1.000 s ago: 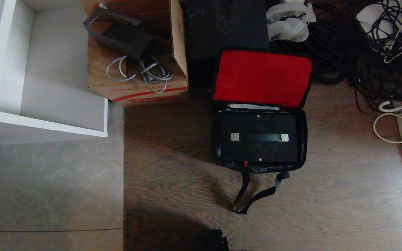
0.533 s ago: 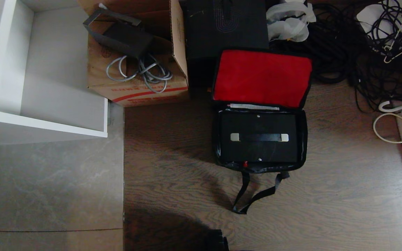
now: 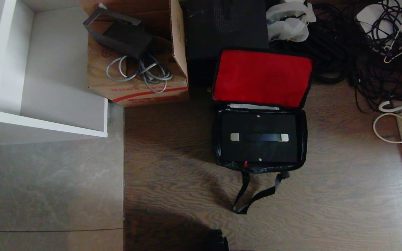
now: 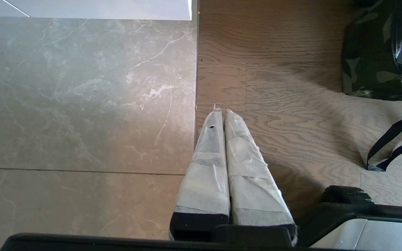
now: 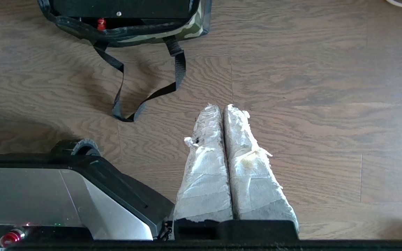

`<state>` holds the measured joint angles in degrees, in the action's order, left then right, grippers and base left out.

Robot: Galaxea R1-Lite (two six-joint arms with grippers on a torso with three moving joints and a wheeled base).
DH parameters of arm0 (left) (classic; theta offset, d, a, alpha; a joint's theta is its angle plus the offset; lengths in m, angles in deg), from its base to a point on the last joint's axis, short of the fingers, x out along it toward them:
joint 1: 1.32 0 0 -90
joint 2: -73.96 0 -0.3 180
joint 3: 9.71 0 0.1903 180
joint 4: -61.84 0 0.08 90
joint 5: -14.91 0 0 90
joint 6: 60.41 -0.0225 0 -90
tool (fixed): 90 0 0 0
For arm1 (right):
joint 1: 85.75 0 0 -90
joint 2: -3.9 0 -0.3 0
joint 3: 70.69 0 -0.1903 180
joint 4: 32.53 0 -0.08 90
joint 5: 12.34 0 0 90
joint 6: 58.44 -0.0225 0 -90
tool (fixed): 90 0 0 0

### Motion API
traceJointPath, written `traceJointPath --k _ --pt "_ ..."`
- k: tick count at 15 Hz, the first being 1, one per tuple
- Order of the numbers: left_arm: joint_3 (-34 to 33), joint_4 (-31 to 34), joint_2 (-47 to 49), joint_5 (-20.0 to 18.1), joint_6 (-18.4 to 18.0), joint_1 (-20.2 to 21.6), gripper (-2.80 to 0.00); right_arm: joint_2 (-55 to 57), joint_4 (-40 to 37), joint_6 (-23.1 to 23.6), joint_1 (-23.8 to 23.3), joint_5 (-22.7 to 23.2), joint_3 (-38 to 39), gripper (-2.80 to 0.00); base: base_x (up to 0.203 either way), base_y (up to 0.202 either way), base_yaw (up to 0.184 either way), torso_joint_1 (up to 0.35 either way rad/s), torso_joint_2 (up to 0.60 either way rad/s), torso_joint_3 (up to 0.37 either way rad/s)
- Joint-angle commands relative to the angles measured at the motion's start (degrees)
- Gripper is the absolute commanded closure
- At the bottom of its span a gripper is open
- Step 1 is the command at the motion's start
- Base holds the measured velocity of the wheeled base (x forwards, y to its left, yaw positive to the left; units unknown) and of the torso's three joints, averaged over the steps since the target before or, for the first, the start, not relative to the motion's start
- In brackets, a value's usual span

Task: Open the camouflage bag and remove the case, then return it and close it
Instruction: Grip the handle

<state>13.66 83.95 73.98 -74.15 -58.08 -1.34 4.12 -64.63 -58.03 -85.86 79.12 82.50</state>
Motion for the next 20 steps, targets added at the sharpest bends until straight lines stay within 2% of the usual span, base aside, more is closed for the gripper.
traceJointPath --k 1,20 --pt "-0.62 0.0 -0.02 0.03 0.04 -0.06 0.0 0.04 -0.05 0.02 0.02 0.04 0.01 0.0 0.0 0.0 0.0 0.0 0.0 0.0" --pt "-0.62 -0.05 -0.02 0.03 0.04 -0.05 0.0 0.13 -0.49 -1.12 0.02 -0.84 -0.17 0.0 0.0 0.0 0.0 0.0 0.0 0.0"
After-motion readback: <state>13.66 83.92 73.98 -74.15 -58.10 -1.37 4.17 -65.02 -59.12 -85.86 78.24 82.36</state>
